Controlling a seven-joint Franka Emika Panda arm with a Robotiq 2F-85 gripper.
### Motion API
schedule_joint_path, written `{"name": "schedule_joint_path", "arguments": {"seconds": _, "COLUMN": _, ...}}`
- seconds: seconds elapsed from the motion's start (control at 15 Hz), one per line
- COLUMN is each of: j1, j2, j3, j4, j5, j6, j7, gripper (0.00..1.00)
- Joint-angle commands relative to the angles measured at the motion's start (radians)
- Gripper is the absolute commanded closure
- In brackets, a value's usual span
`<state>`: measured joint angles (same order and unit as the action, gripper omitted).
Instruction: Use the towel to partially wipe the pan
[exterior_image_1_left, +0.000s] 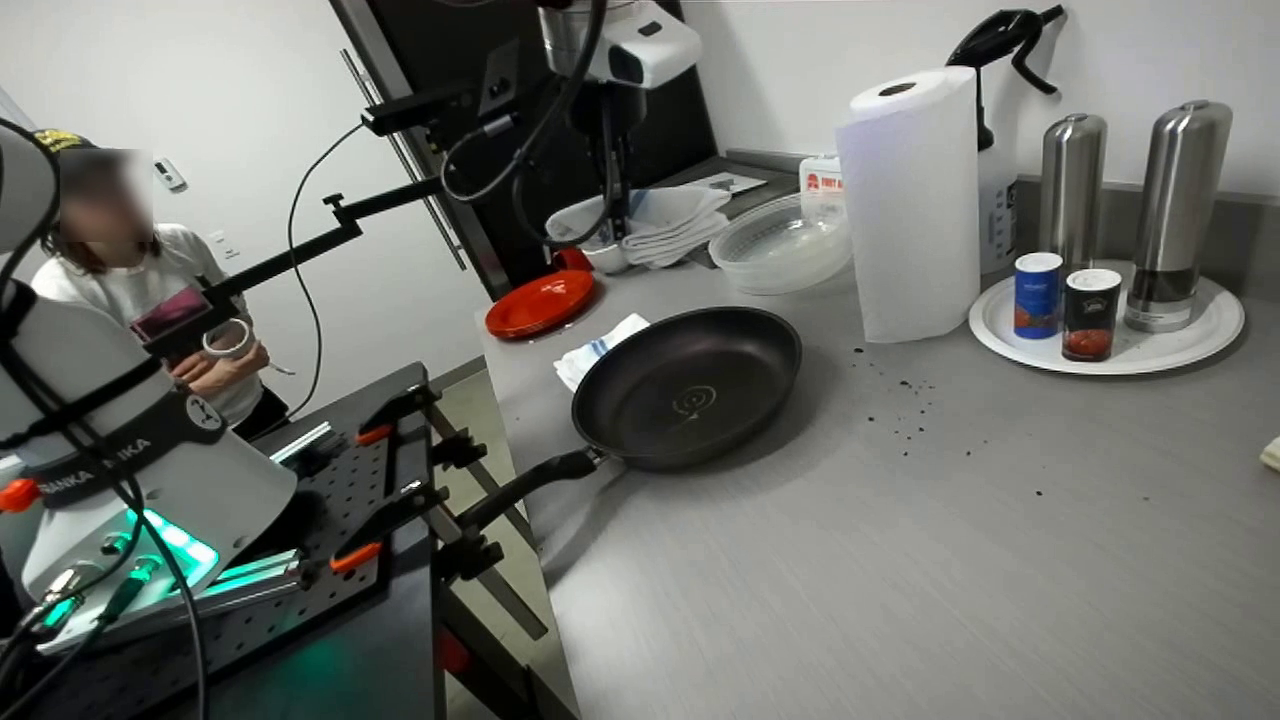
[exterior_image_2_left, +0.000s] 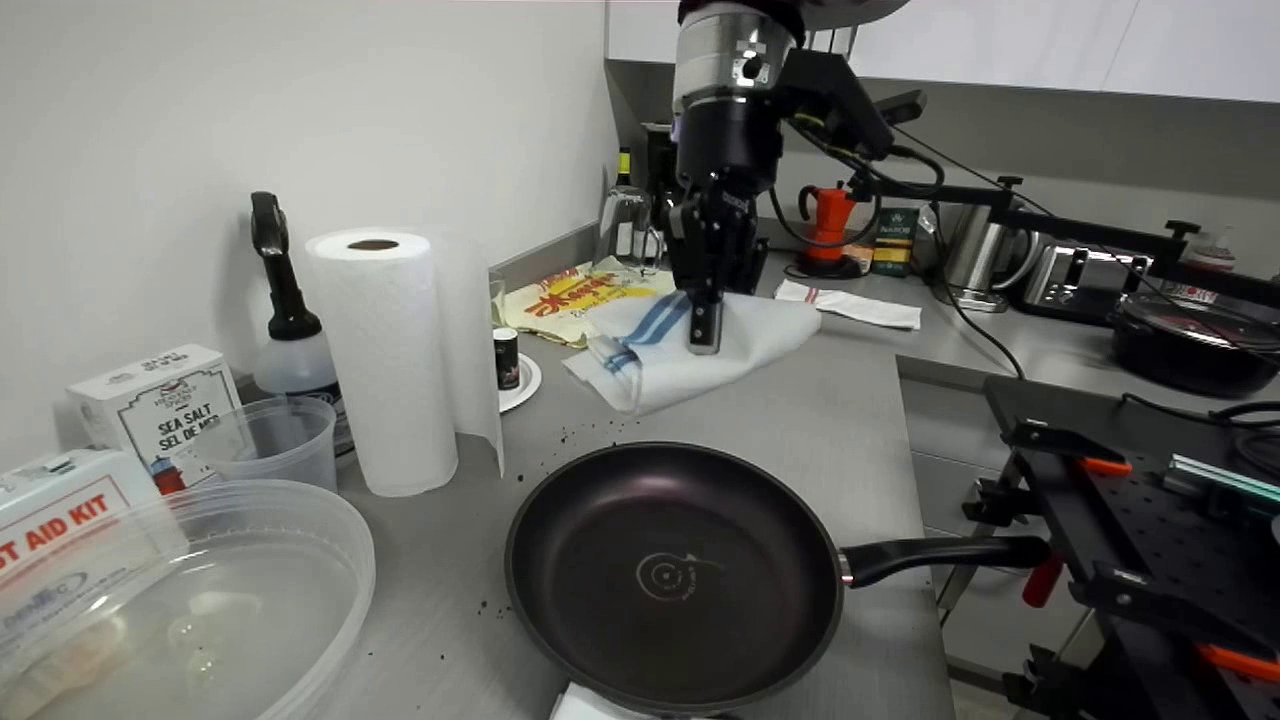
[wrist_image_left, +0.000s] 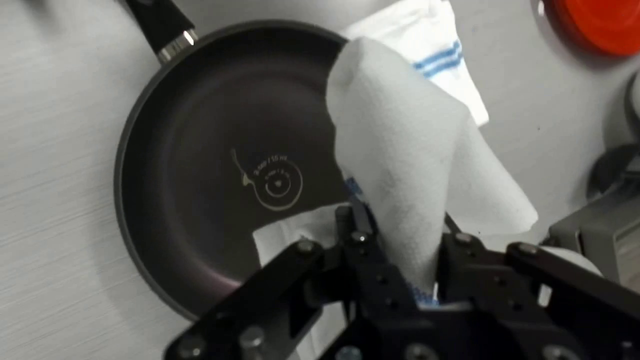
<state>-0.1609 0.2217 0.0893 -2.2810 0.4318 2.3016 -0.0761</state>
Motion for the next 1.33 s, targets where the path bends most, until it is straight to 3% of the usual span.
{"name": "schedule_joint_path", "arguments": {"seconds": 0.0, "j1": 0.094, "j2": -0.025, "j3": -0.005, "j4": -0.049, "j5": -0.094, "j6": -0.044, "j7": -0.012, "gripper": 0.94}}
{"name": "schedule_joint_path", "arguments": {"seconds": 0.33, "j1": 0.185, "j2": 0.000, "j3": 0.000, "j4": -0.077, "j5": -0.209, "j6": -0.022, "j7": 0.024, "gripper": 0.94}}
{"name": "schedule_joint_path", "arguments": {"seconds": 0.87, "j1": 0.219, "j2": 0.097, "j3": -0.012, "j4": -0.103, "j5": -0.238, "j6": 0.311, "j7": 0.079, "gripper": 0.94}}
{"name": "schedule_joint_path", "arguments": {"seconds": 1.27, "j1": 0.244, "j2": 0.256, "j3": -0.078, "j4": -0.082, "j5": -0.335, "j6": 0.520, "j7": 0.171, "gripper": 0.94}}
